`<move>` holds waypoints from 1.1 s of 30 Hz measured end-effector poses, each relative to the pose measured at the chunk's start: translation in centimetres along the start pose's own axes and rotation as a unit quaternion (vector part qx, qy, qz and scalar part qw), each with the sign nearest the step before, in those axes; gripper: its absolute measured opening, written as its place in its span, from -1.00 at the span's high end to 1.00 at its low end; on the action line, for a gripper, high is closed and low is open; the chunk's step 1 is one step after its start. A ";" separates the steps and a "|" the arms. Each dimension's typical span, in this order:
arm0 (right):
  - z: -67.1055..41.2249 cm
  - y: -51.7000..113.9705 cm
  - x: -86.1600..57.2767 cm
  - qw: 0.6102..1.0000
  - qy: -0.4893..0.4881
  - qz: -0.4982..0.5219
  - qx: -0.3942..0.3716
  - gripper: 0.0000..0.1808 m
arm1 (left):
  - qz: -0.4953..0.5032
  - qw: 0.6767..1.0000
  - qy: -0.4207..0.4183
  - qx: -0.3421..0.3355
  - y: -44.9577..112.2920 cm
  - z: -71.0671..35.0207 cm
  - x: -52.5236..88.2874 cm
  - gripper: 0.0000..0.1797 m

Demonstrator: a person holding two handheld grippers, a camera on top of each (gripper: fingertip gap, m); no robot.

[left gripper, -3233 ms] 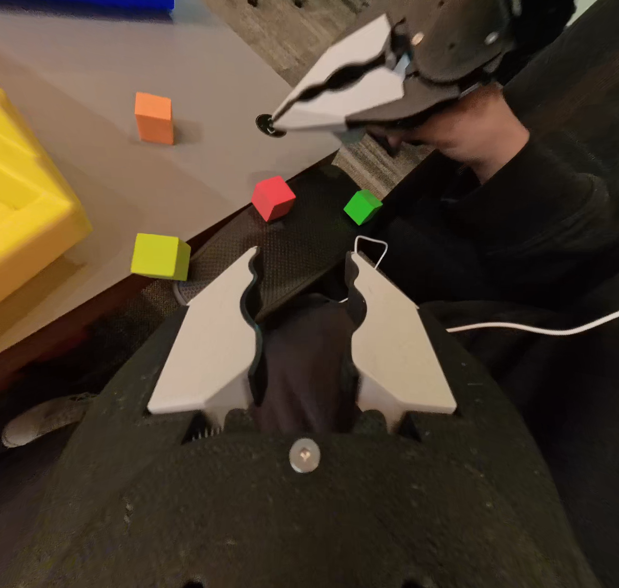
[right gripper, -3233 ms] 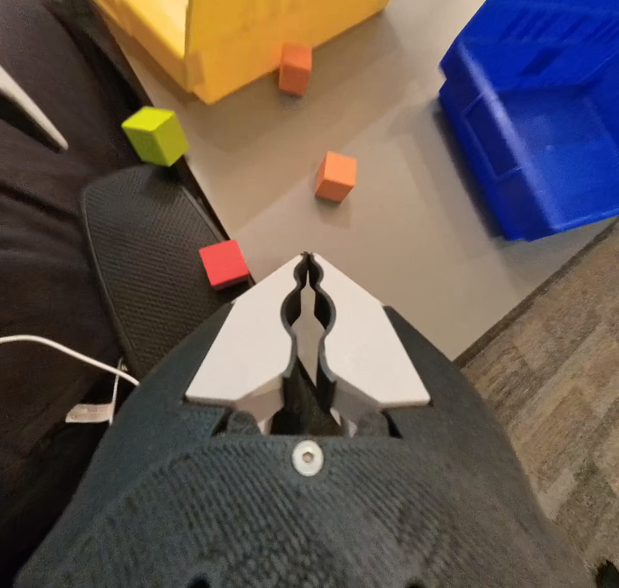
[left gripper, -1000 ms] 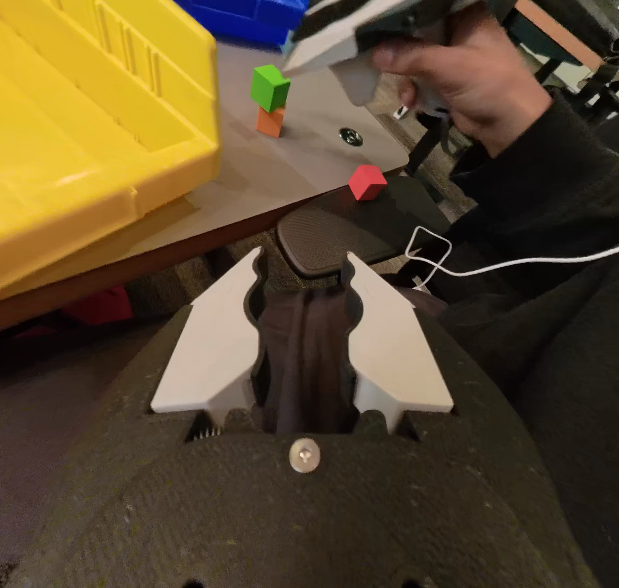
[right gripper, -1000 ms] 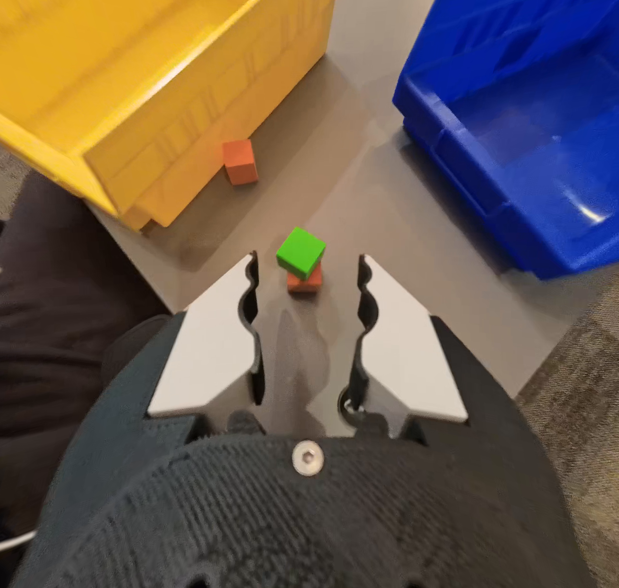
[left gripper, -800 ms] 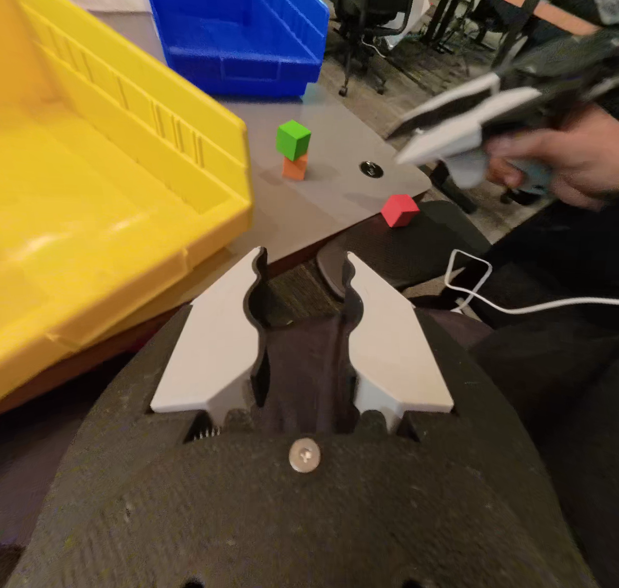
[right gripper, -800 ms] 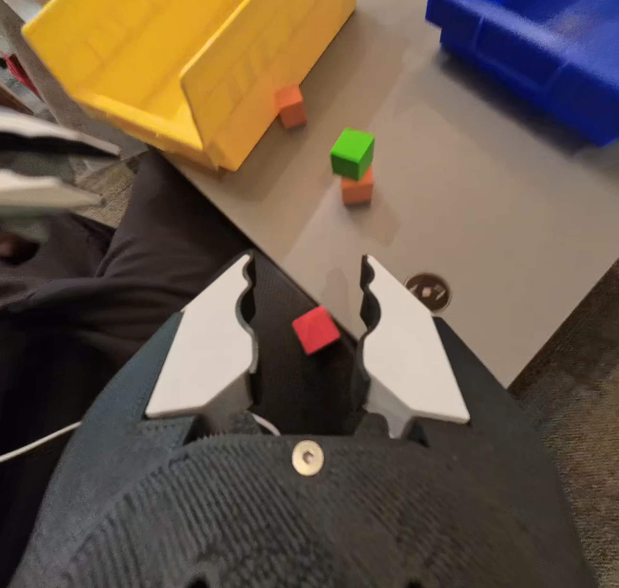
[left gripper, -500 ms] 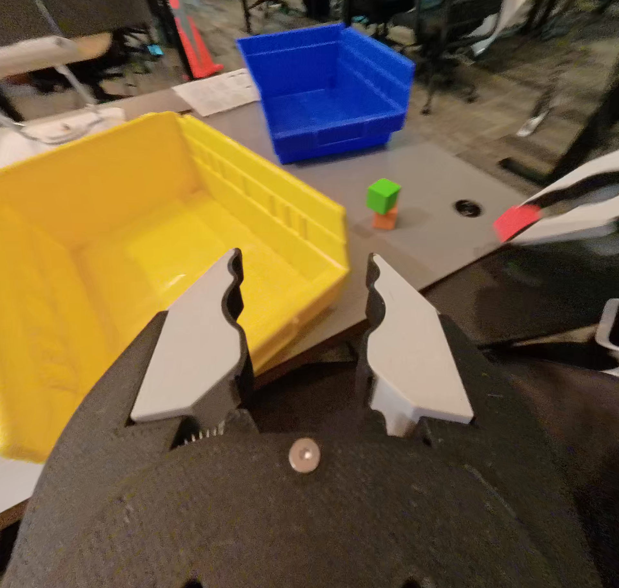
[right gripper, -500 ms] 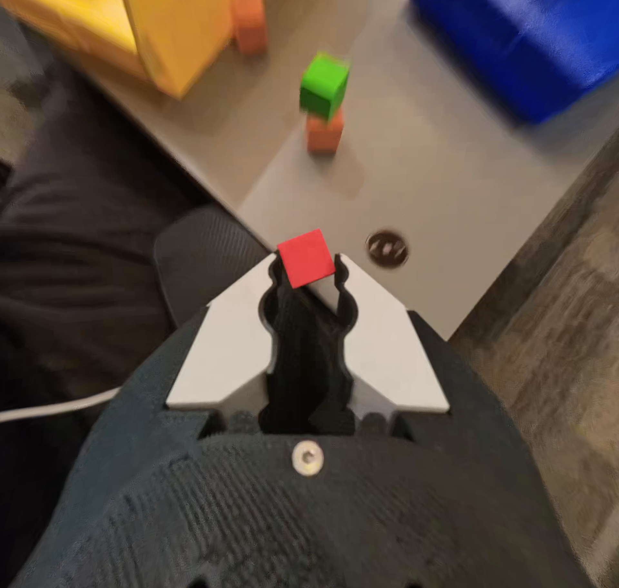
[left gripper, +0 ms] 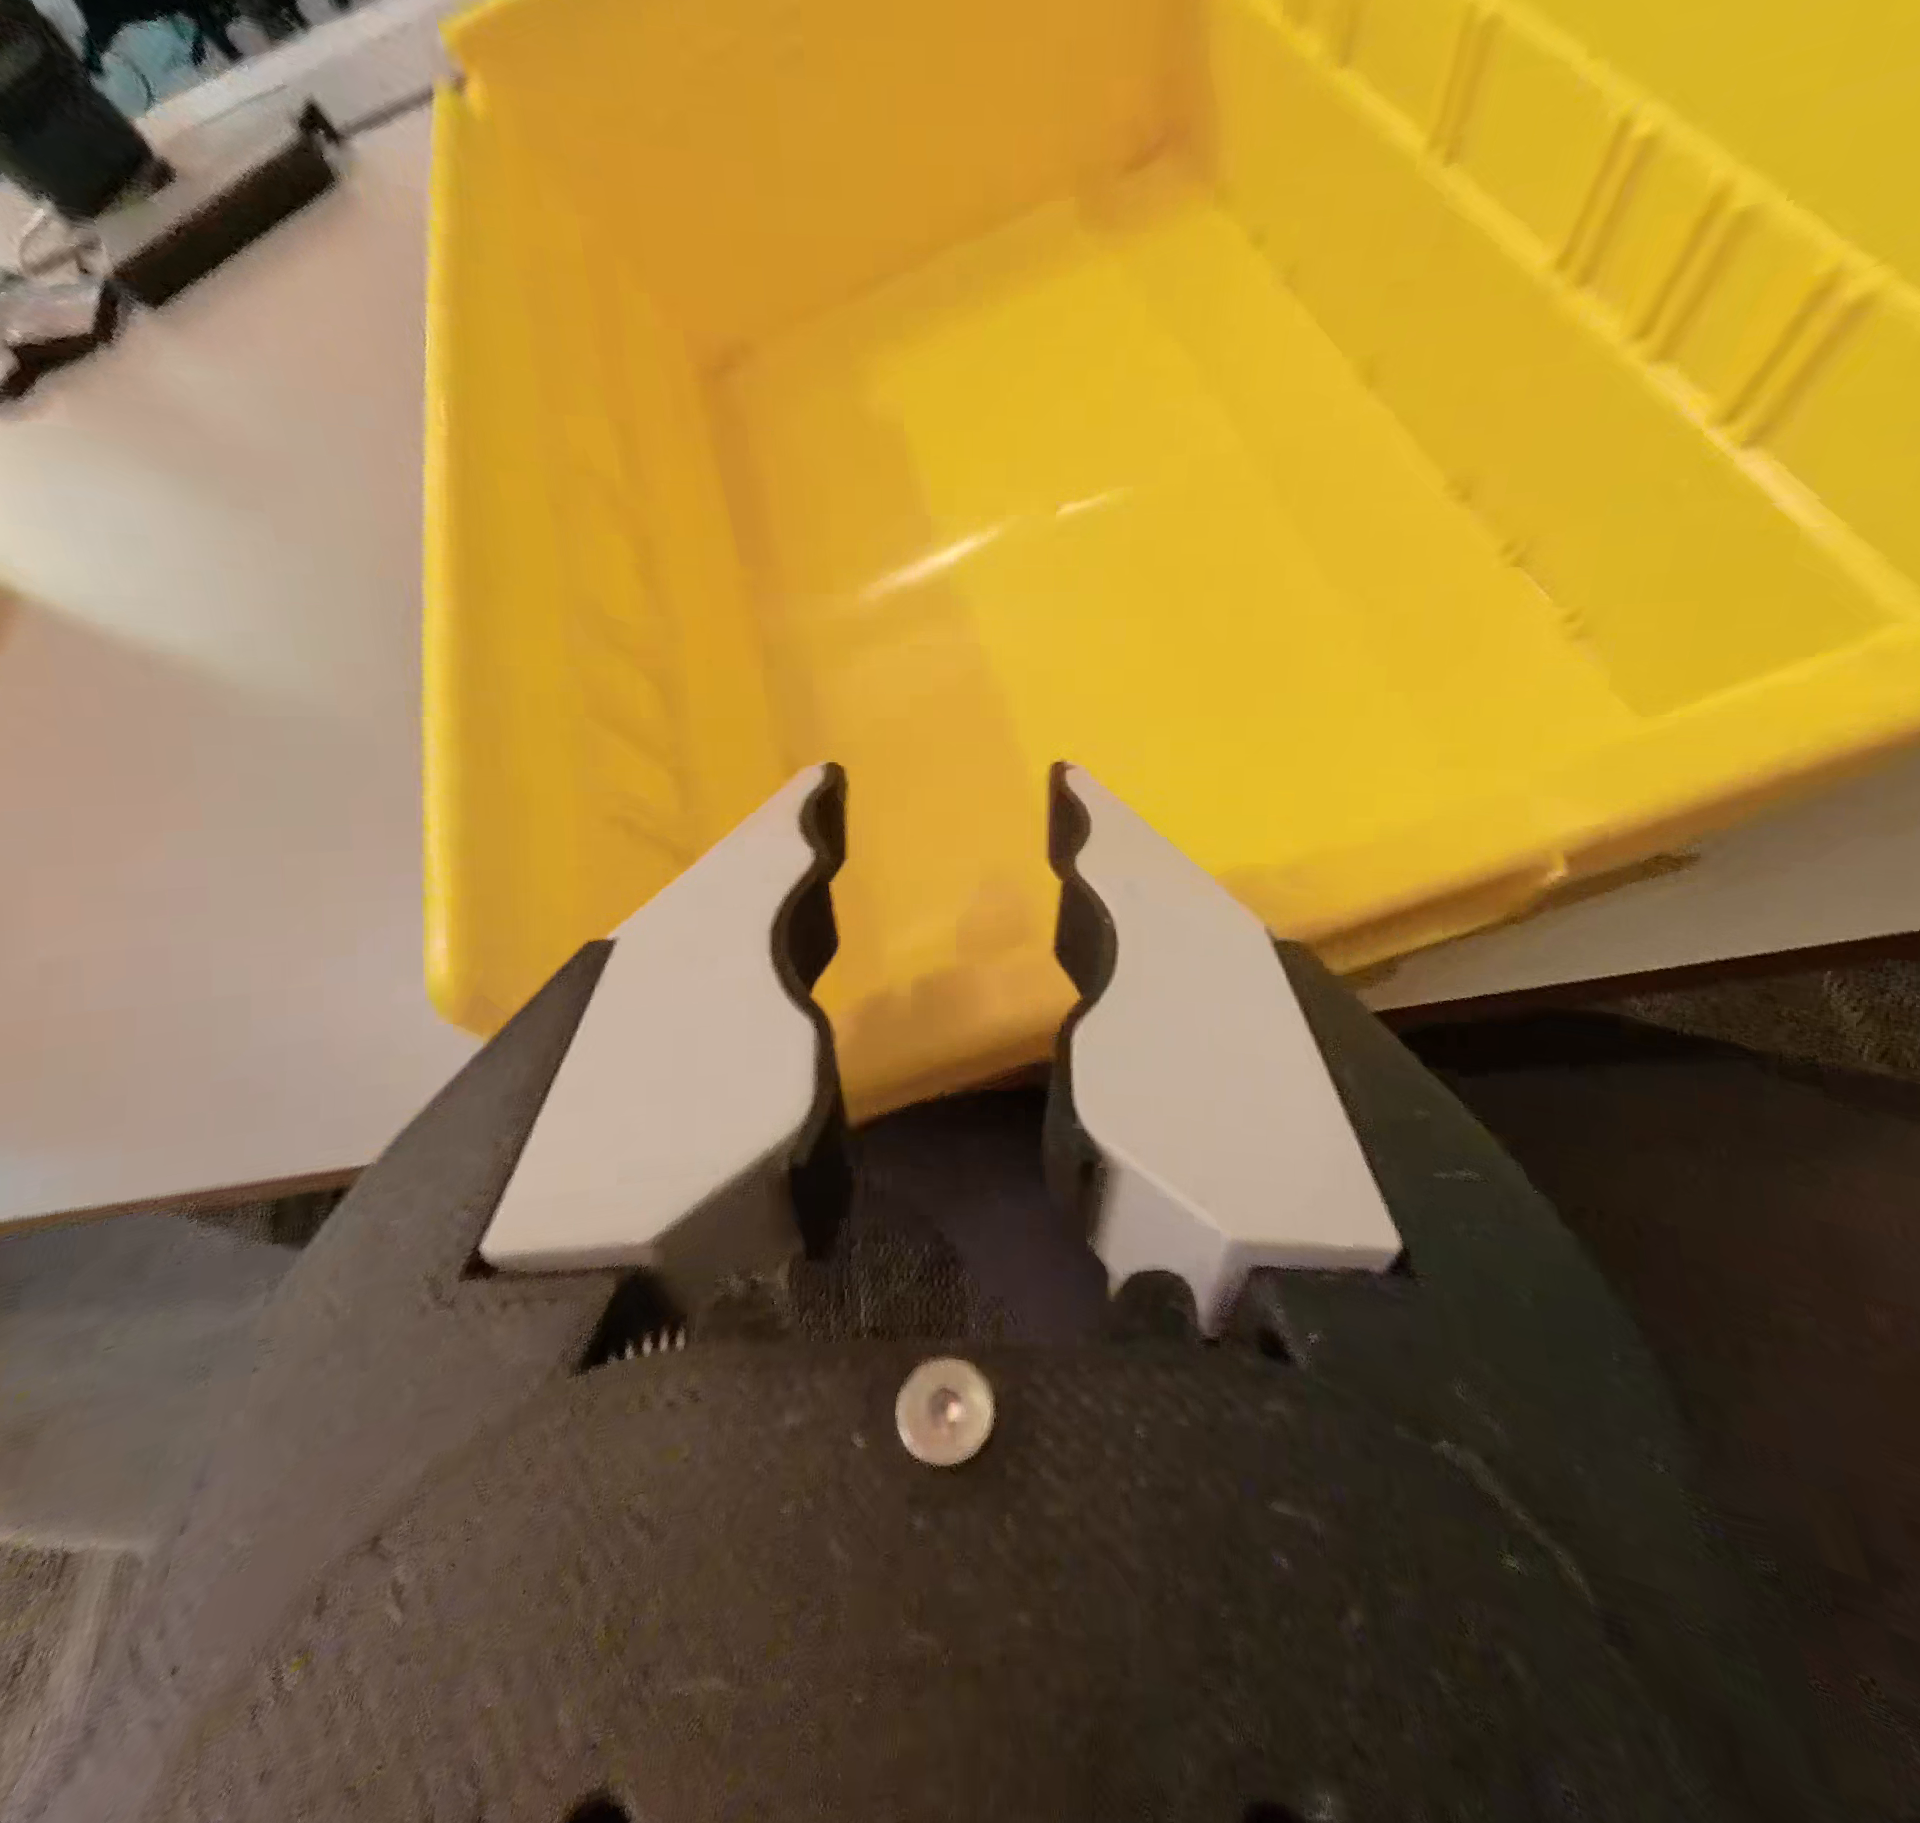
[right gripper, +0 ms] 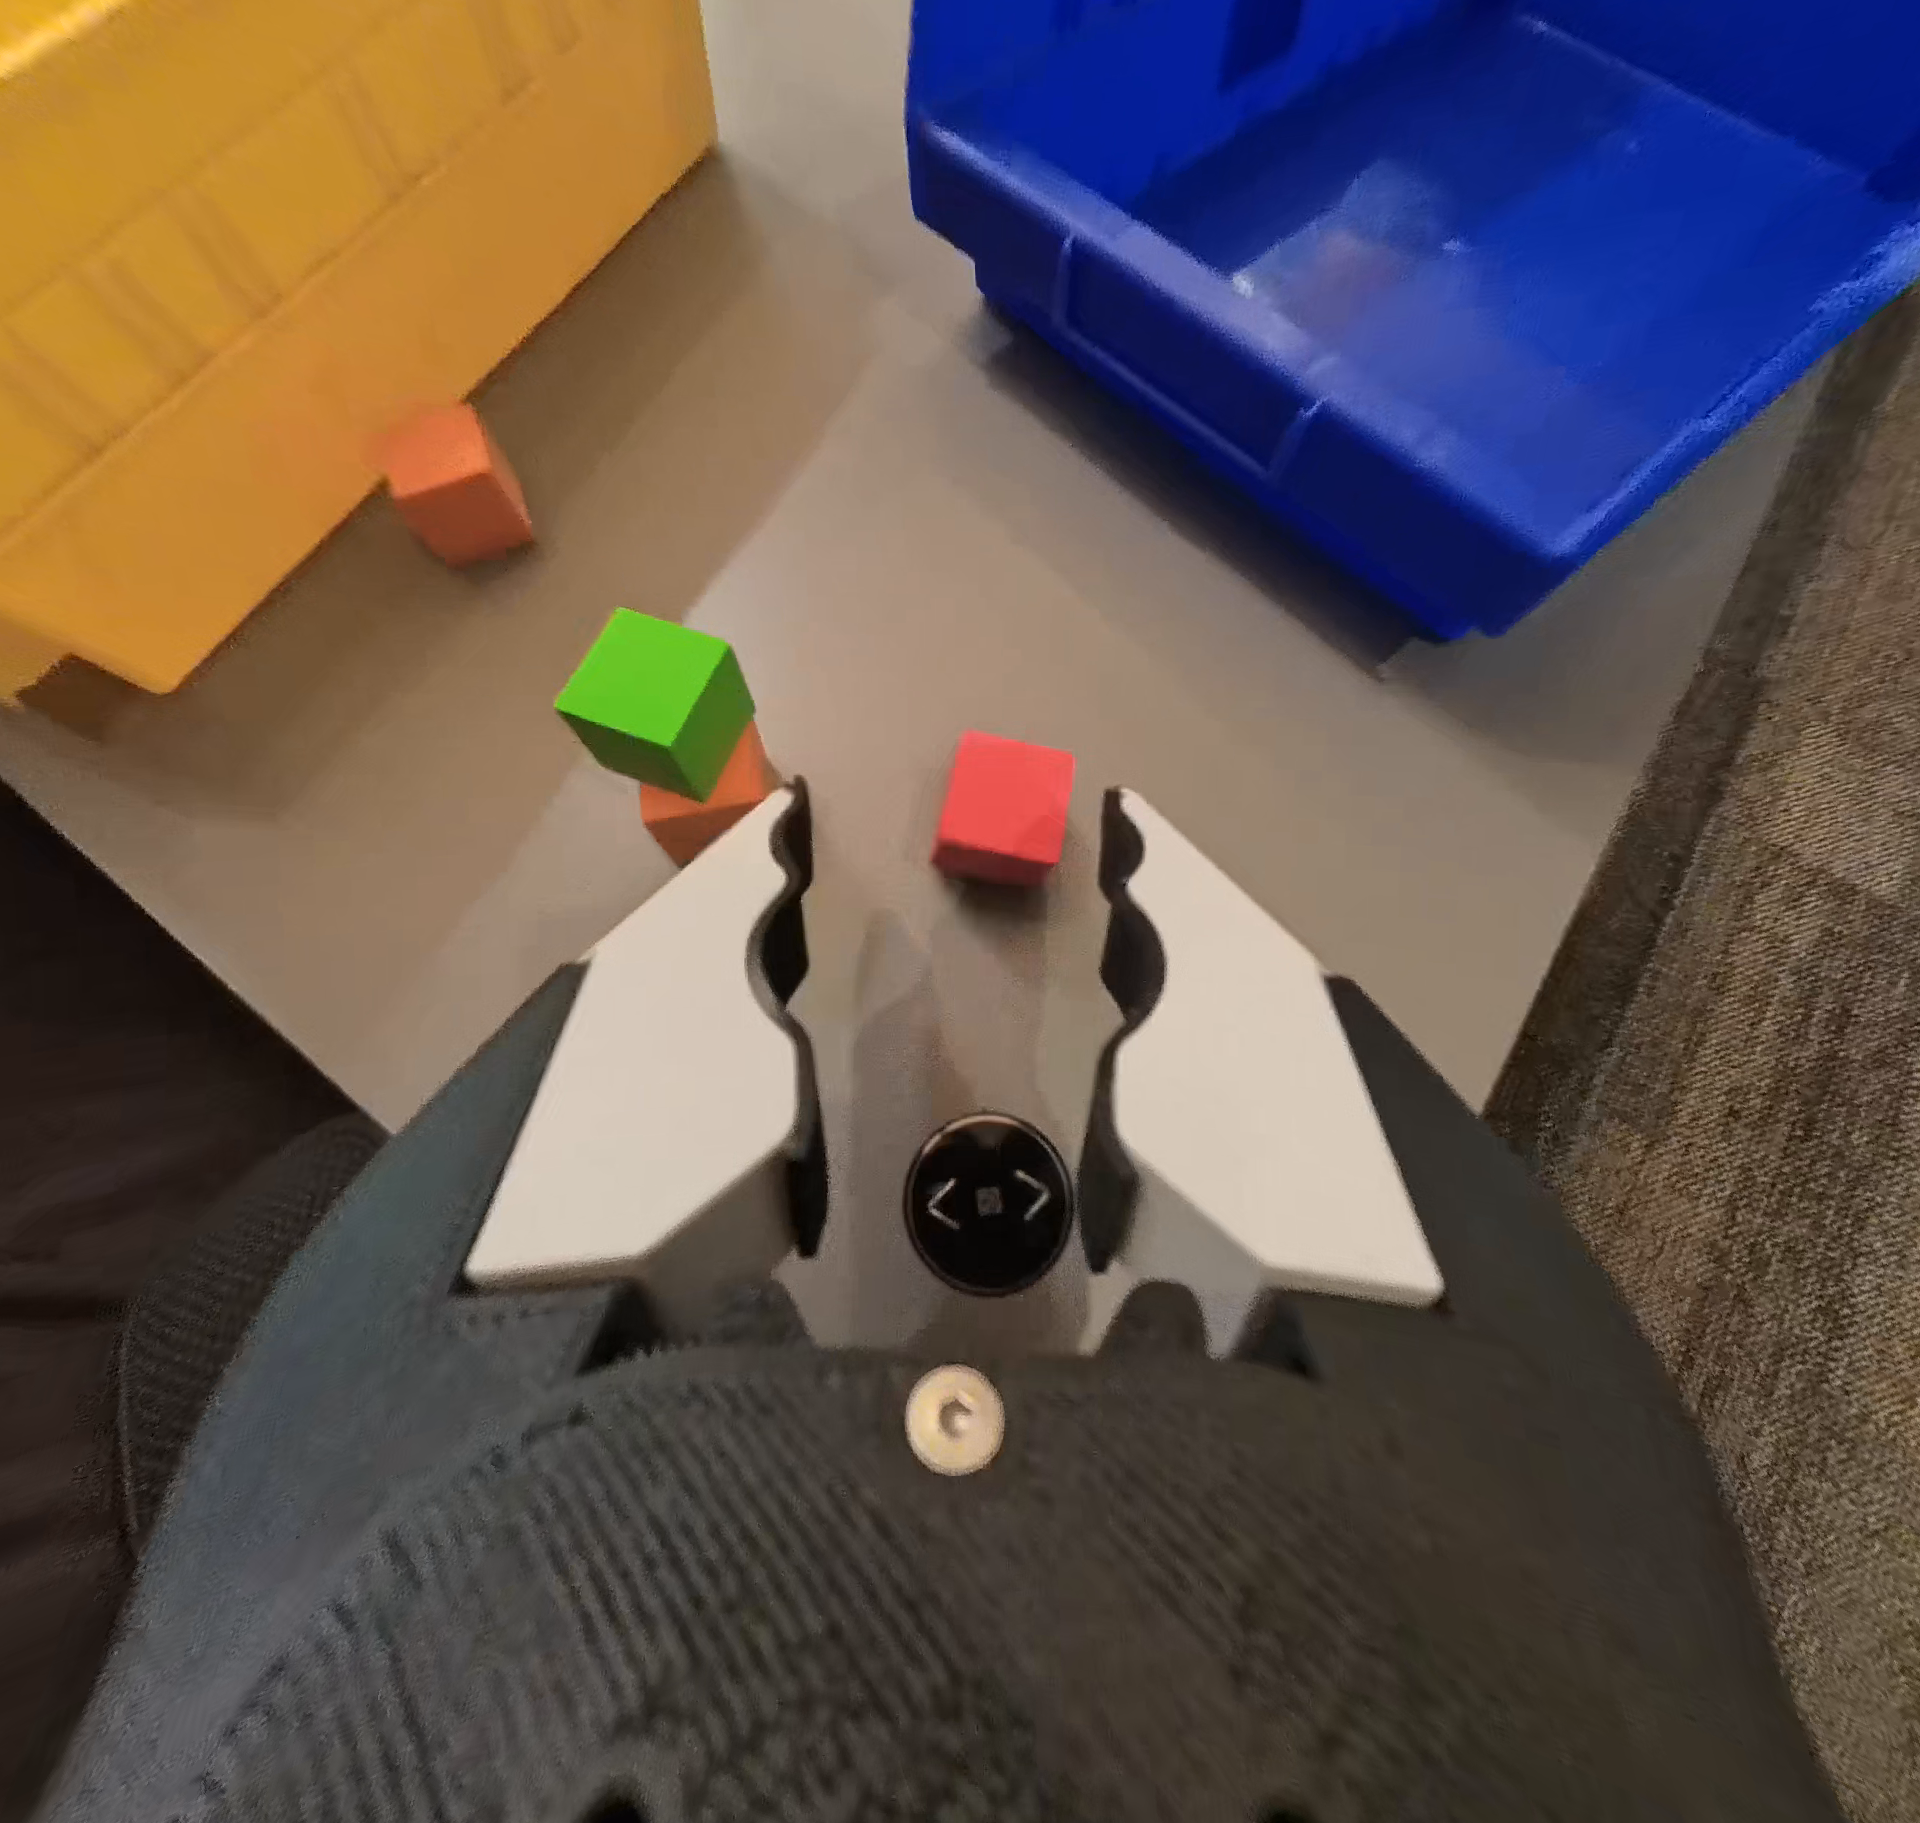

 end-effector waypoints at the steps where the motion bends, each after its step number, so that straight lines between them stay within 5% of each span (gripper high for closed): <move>1: -0.2 -0.6 0.1 1.000 -0.001 0.005 -0.009 0.38 | -0.005 1.000 -0.008 0.012 0.5 0.3 0.9 0.64; 6: 0.2 -5.8 0.0 0.998 -0.002 0.056 -0.015 0.39 | -0.007 0.997 -0.077 0.030 1.8 0.2 6.1 0.75; 8: 0.8 -8.7 0.1 0.997 -0.003 0.082 -0.009 0.43 | -0.021 0.996 -0.080 0.026 2.3 0.3 8.0 1.00; 14: 4.2 -14.1 0.9 0.991 0.029 0.129 -0.021 0.50 | -0.086 0.994 -0.065 -0.012 1.1 0.3 11.5 1.00; 17: 6.1 -14.3 1.3 0.991 0.067 0.112 -0.026 0.50 | -0.007 0.993 -0.092 -0.077 -1.6 0.1 10.4 0.97; 21: 7.4 -14.7 3.2 0.991 0.099 0.072 -0.061 0.49 | 0.268 0.954 -0.102 -0.091 -4.1 -0.5 3.0 0.22; 23: 8.1 -15.8 4.7 0.991 0.099 0.060 -0.072 0.48 | 0.283 0.954 -0.077 -0.056 -3.5 -0.3 -0.3 -0.03; 25: 9.1 -17.6 6.3 0.992 0.089 0.060 -0.074 0.48 | 0.183 0.982 -0.039 -0.022 -1.7 0.2 -1.5 0.12; 27: 10.6 -19.9 7.9 0.993 0.073 0.066 -0.069 0.48 | 0.100 0.995 -0.019 -0.013 -0.2 0.5 -1.3 0.76; 29: 12.7 -22.7 9.4 0.994 0.053 0.084 -0.053 0.49 | 0.073 0.997 -0.021 -0.021 0.2 0.2 -0.5 0.97; 33: 17.9 -28.3 12.1 0.992 0.049 0.118 -0.006 0.51 | 0.016 0.999 -0.048 0.002 2.3 -0.7 4.5 0.85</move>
Point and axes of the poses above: each gripper's, where its closed fingertips meet, y out along the fingers, z out of its underside, x = y × z across the jaws, the point moved 9 cm from there along -y, back along the fingers, and after that the axes turned 12 degrees about -y, right-handed, at the moved point
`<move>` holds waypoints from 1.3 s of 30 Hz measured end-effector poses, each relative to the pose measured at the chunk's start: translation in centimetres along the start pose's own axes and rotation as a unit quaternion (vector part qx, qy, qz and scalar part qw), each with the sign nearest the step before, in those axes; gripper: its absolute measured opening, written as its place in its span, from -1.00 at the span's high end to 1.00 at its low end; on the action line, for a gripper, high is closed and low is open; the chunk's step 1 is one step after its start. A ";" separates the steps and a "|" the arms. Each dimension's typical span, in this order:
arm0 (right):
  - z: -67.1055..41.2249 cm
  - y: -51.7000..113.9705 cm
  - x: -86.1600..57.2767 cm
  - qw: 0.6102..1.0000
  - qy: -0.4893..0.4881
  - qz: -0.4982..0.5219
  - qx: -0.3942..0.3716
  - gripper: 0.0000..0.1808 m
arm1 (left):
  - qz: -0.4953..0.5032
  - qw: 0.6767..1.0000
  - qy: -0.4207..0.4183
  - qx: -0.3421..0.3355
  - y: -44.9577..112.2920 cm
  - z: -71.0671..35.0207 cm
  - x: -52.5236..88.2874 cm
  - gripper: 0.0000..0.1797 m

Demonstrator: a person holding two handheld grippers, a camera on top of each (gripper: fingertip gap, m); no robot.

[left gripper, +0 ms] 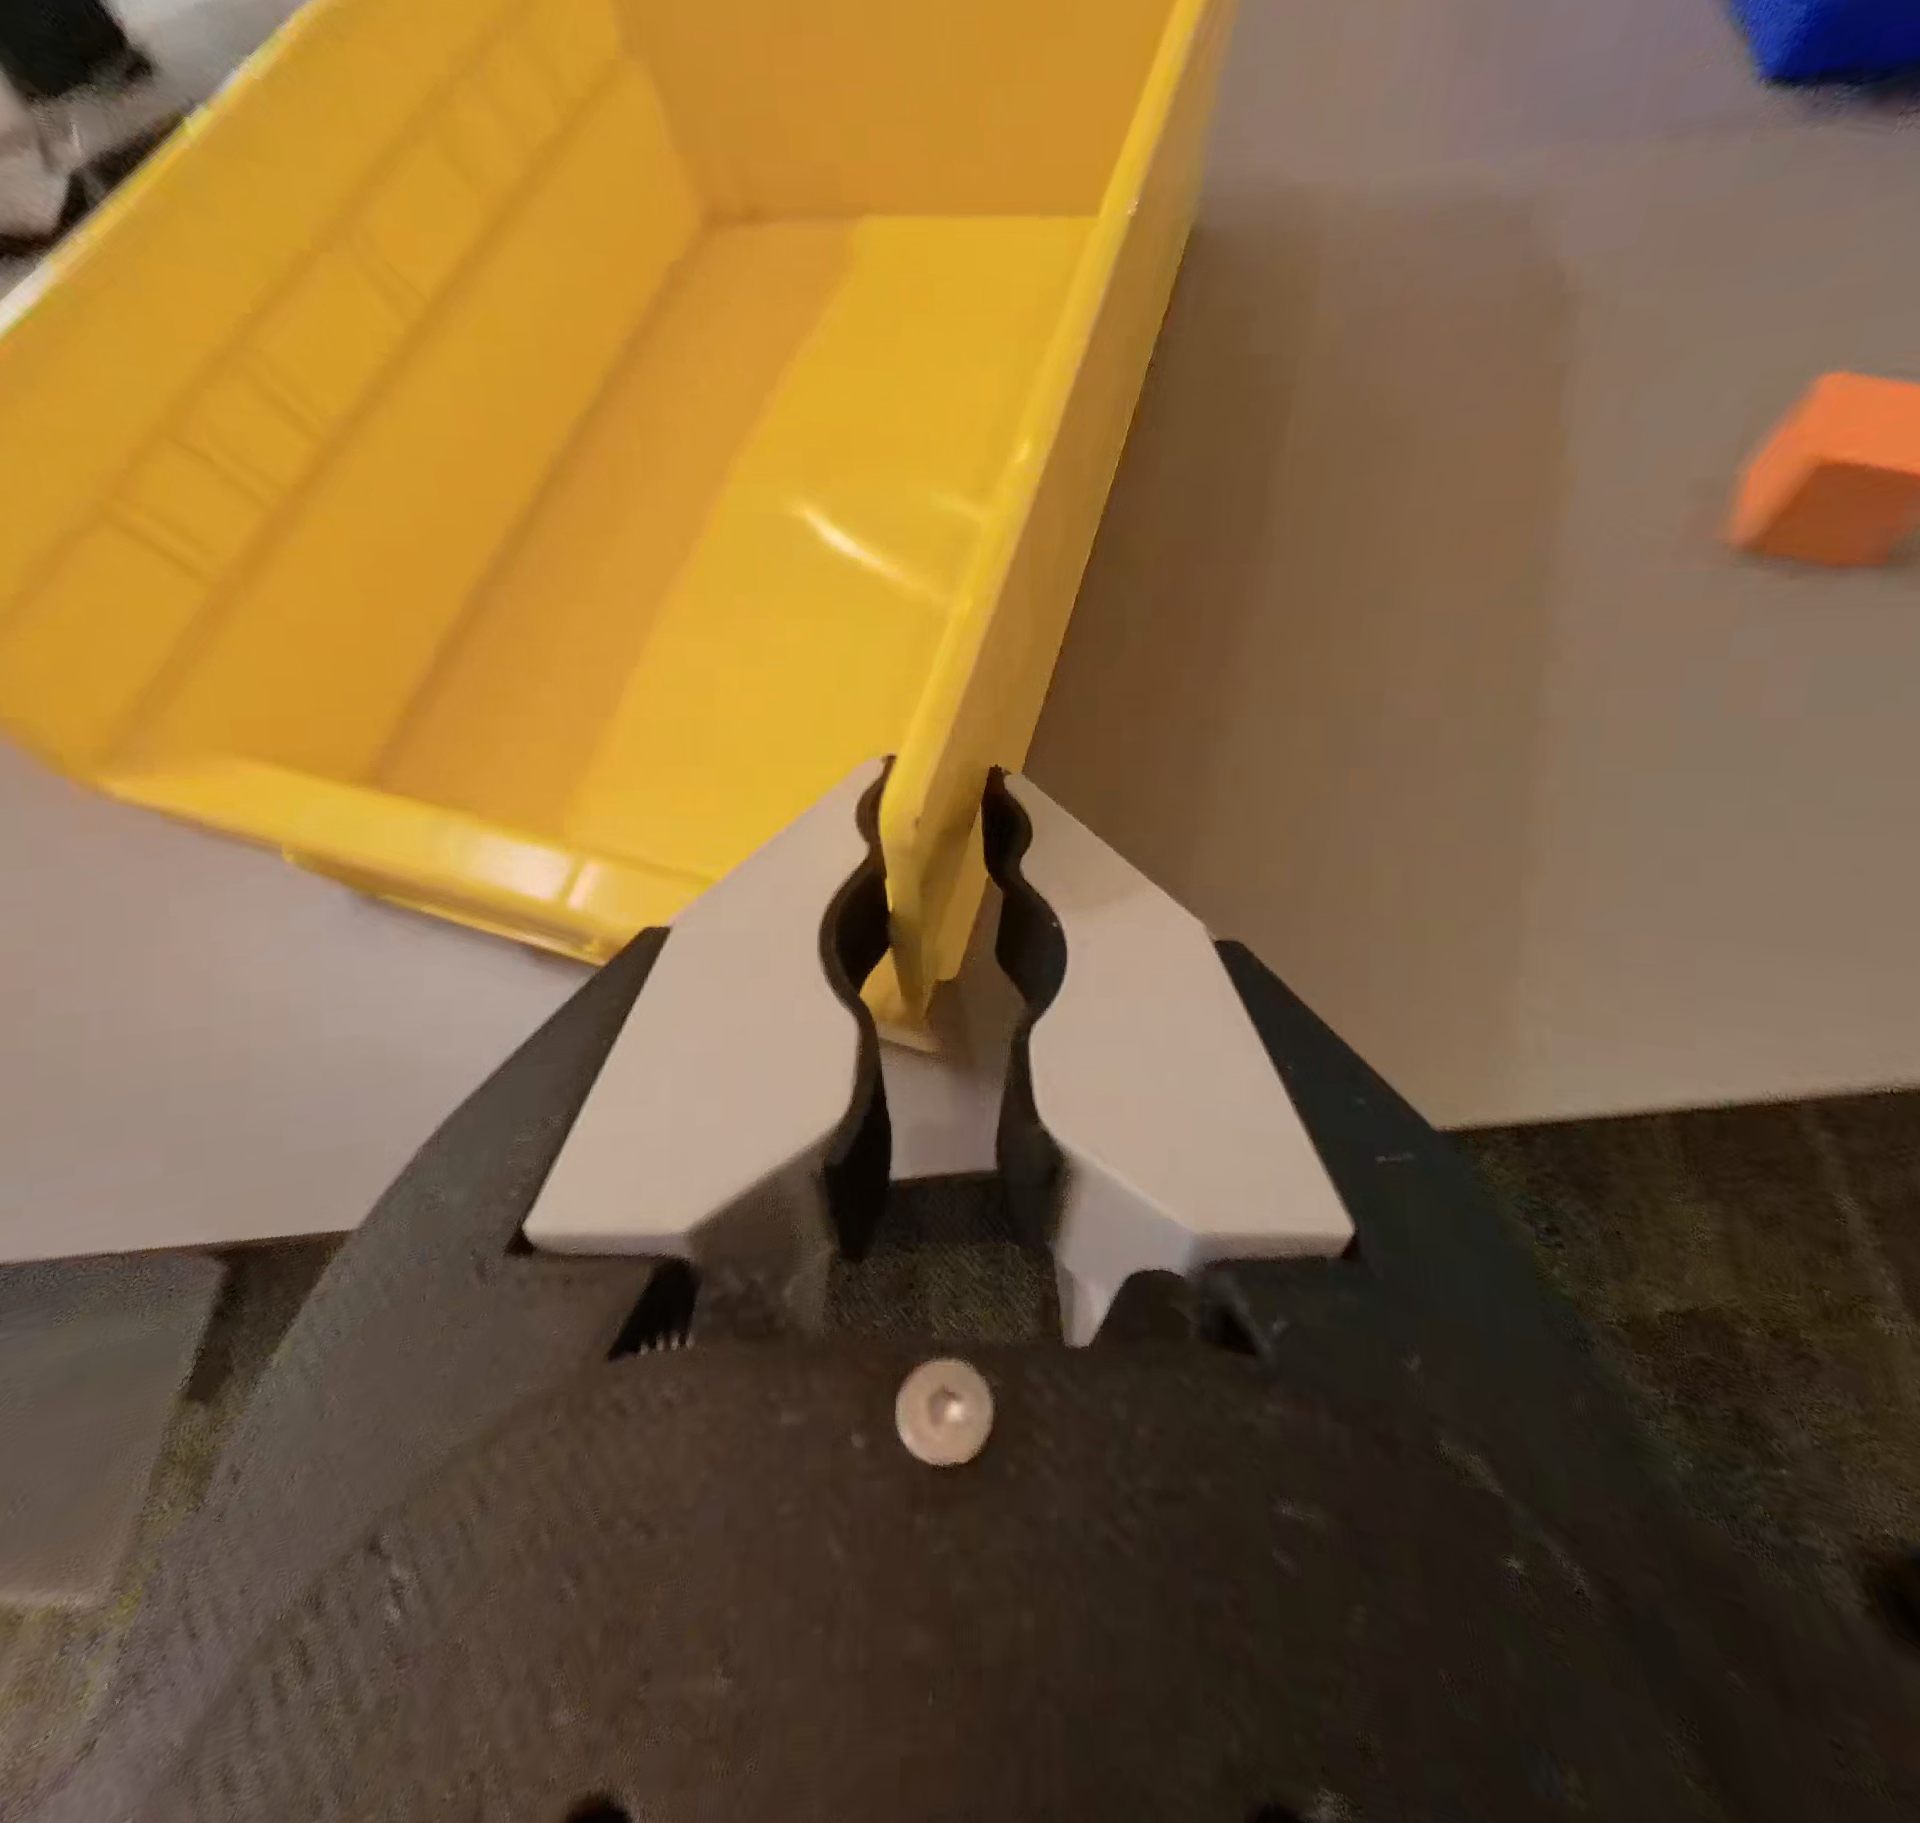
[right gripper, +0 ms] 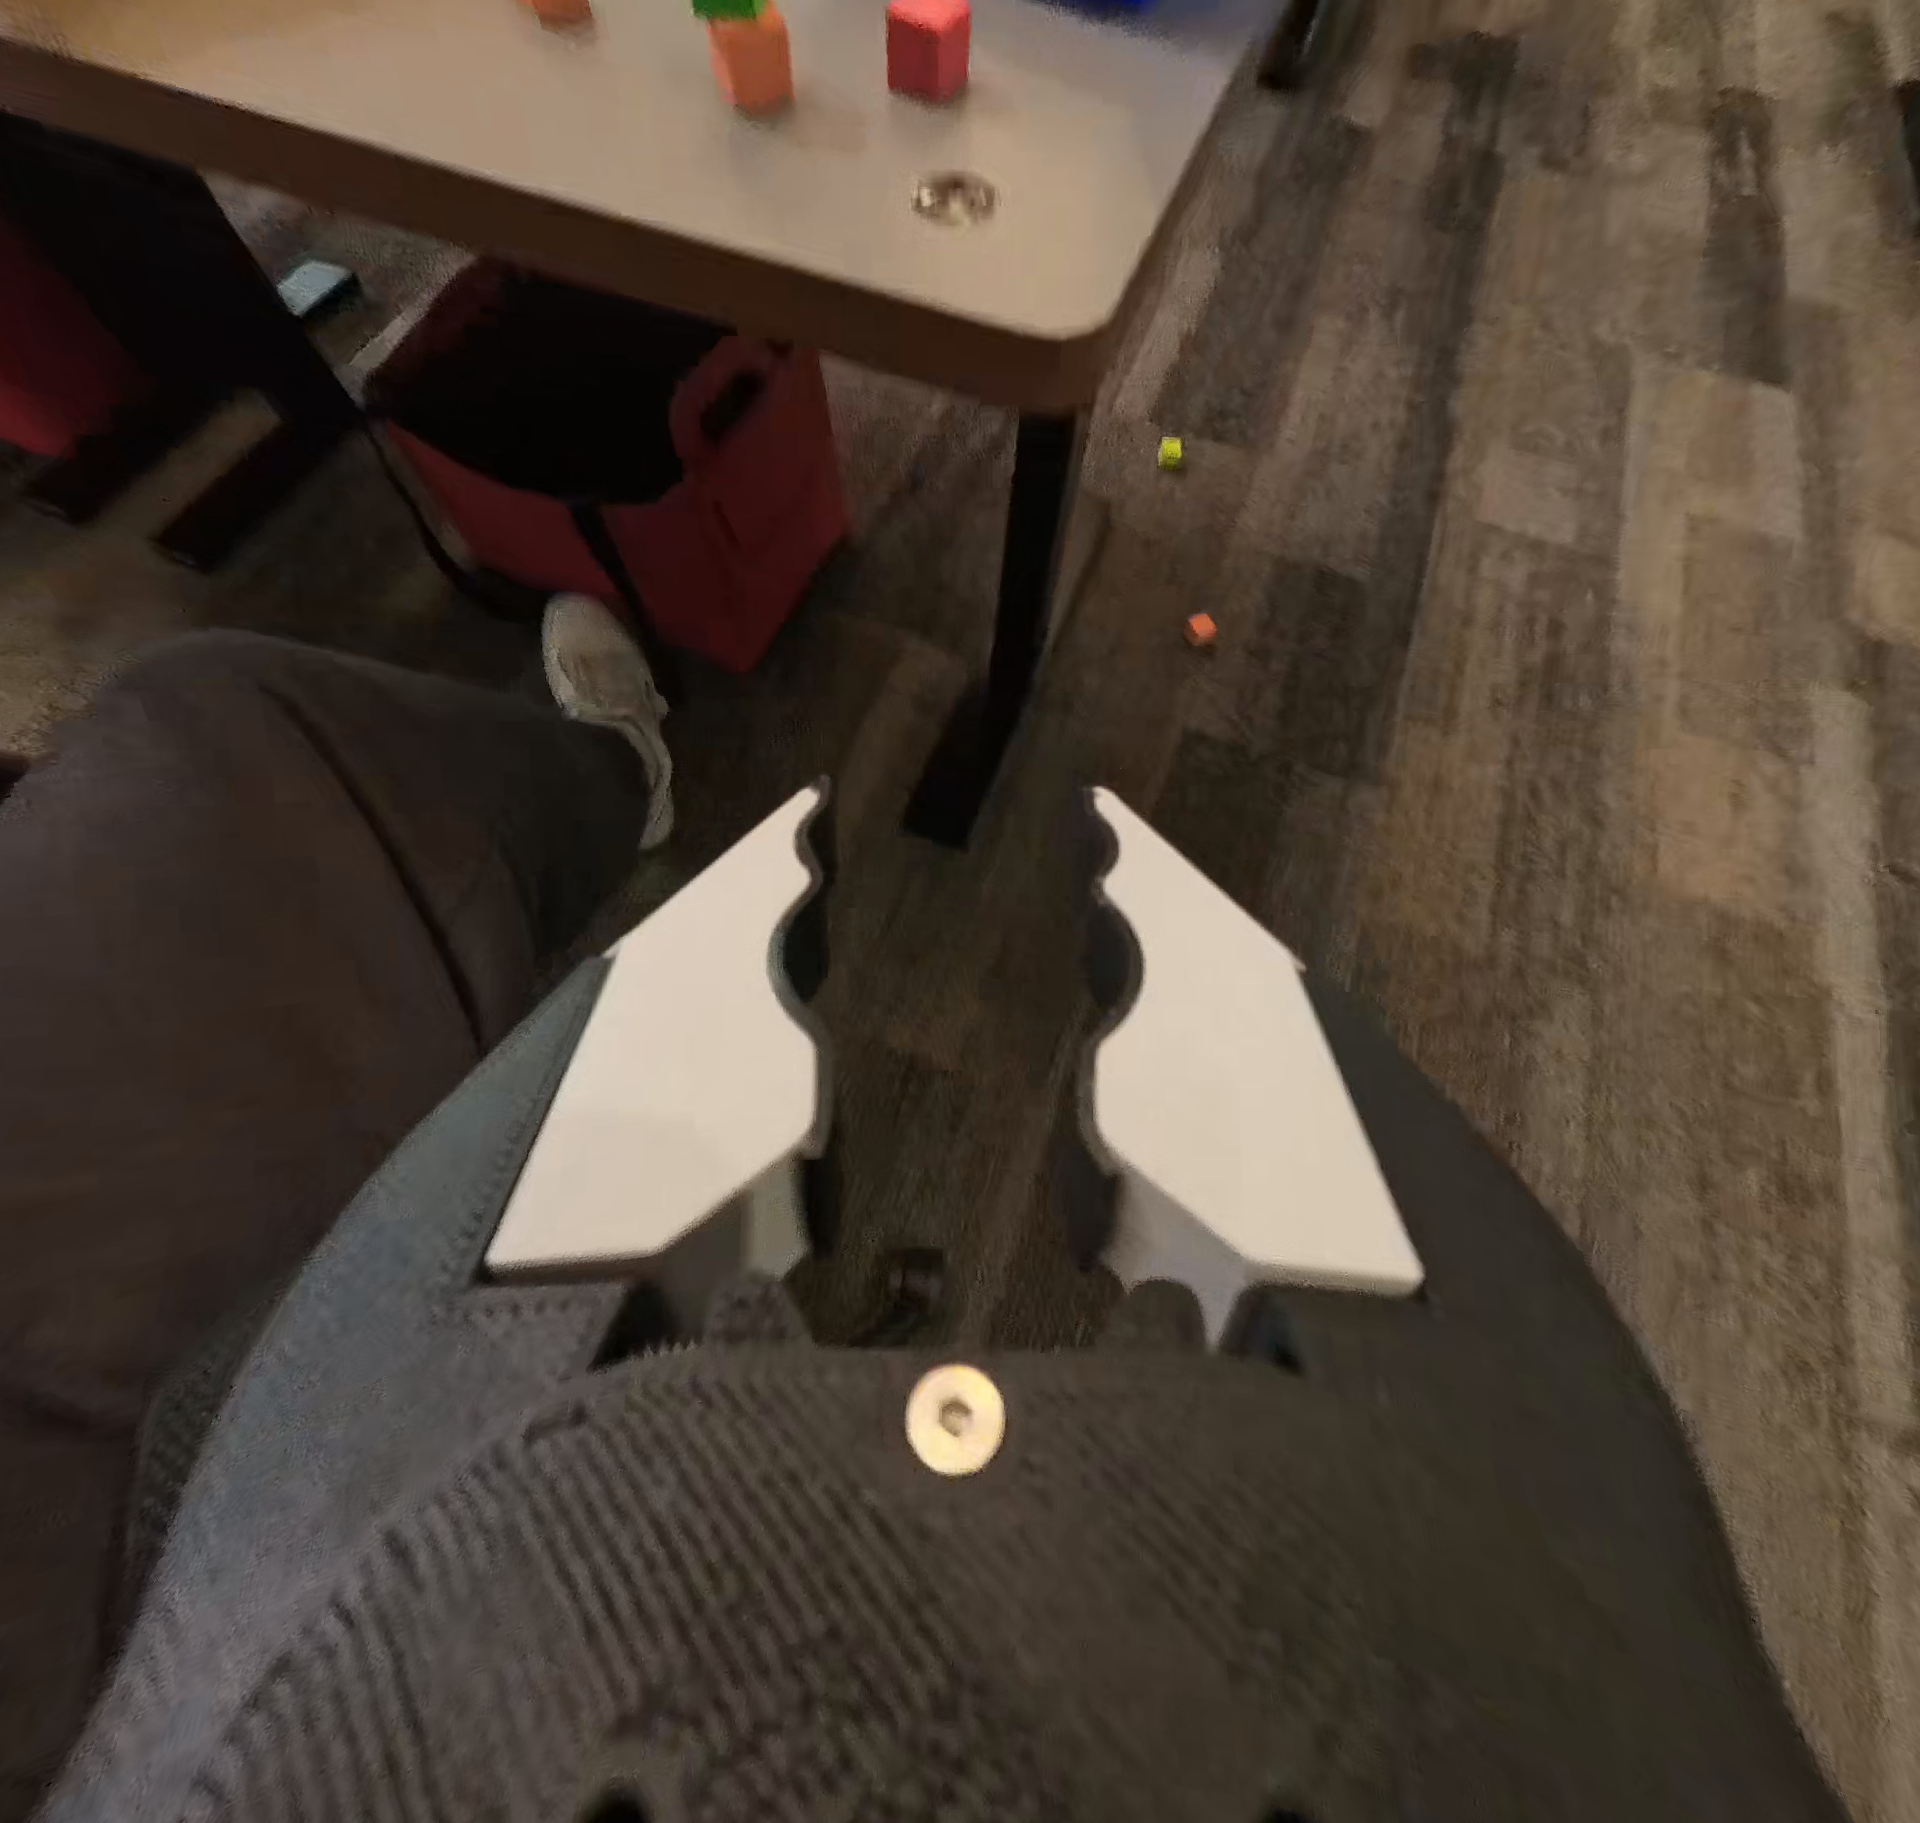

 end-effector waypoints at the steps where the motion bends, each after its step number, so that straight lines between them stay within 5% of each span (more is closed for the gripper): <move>1: 1.2 -1.4 0.3 1.000 0.012 0.000 0.007 0.50 | 0.002 1.000 -0.027 0.015 0.4 -0.5 1.2 0.88; 9: 5.2 -14.4 2.3 0.995 0.059 0.076 -0.017 0.50 | -0.119 0.991 0.028 0.046 2.7 -2.2 6.5 0.92; 11: 5.8 -17.9 1.9 0.991 0.062 0.116 -0.026 0.47 | -0.078 0.996 -0.006 0.047 0.1 -2.0 6.6 0.43; 14: 6.5 -23.8 0.5 0.975 0.099 0.179 -0.089 0.30 | -0.001 0.999 -0.028 -0.029 -7.5 -1.3 5.0 0.29; 17: 7.0 -30.1 -1.1 0.948 0.047 0.281 -0.140 0.43 | 0.078 0.995 -0.020 -0.066 -17.3 3.2 1.9 0.18; 20: 9.1 -34.4 -2.3 0.894 -0.074 0.432 -0.095 0.42 | 0.092 0.994 -0.007 -0.058 -26.2 11.1 -1.0 0.18; 23: 13.7 -38.3 -3.2 0.815 -0.175 0.551 -0.042 0.74 | 0.071 0.997 0.004 -0.019 -32.6 20.4 -3.5 0.25; 29: 29.2 -47.8 -4.5 0.838 -0.019 0.545 0.008 0.49 | 0.060 0.989 -0.038 0.129 -38.6 35.8 -10.4 0.37; 35: 44.1 -55.0 -3.9 0.835 0.100 0.533 0.098 0.38 | 0.099 0.986 0.001 0.135 -42.9 37.8 -19.9 0.37; 39: 48.5 -57.1 -3.8 0.848 0.055 0.497 0.176 0.37 | 0.123 0.983 0.024 0.135 -46.9 39.0 -25.0 0.37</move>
Point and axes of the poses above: each gripper's, where its closed fingertips meet, y out along the fingers, z out of its underside, x = y × z across the jaws, the point moved 9 cm from there along -y, back along the fingers, and after that the axes turned 12 degrees about -y, right-handed, at the moved point
